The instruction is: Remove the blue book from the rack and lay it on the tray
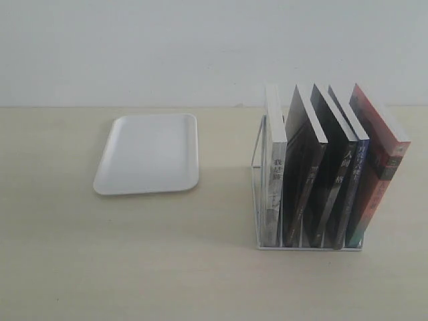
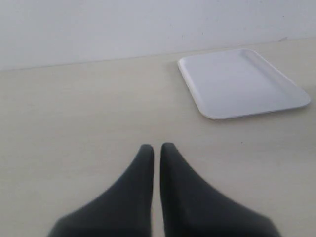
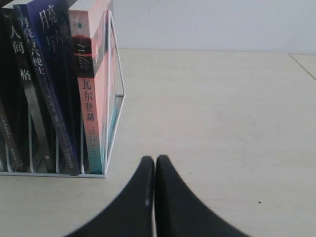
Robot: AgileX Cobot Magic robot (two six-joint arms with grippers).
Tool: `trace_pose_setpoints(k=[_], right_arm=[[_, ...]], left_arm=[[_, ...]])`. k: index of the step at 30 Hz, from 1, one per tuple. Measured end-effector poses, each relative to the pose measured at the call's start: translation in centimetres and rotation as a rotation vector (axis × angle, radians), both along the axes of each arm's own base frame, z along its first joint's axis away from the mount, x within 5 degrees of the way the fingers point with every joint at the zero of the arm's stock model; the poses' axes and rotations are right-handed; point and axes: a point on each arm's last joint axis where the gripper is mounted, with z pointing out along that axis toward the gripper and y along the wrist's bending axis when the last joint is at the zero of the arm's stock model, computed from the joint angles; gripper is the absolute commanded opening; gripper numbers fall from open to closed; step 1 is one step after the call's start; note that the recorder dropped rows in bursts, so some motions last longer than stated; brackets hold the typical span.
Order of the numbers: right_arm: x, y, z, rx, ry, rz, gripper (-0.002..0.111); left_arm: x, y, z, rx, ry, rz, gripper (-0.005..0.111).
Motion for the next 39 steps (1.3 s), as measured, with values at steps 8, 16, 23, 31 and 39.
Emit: trace_pose_setpoints(k=[8, 16, 23, 31, 39], right_arm=[[0.0, 0.0, 0.0, 0.0, -0.003, 0.0, 0.0], [0.3, 0.0, 2.0, 0.012, -0.226, 0.002, 0.0], [-1.0, 0.0, 7.1, 0.05, -0.814, 0.004, 0.0], [0.0, 0.0, 12.7, 0.05, -0.536, 0.001, 0.0], [3.5, 0.3, 15.7, 0.031, -0.225, 0.009, 0.0]], left_arm=[[0.0, 0.0, 0.0, 0.0, 0.0, 0.0, 0.005], [0.0, 0.0, 0.0, 0.0, 0.0, 0.0, 0.005], [0.0, 0.0, 0.0, 0.0, 0.0, 0.0, 0.005], [0.0, 0.0, 0.0, 0.0, 0.0, 0.0, 0.005], [0.0, 0.0, 0.0, 0.0, 0.0, 0.0, 0.005]])
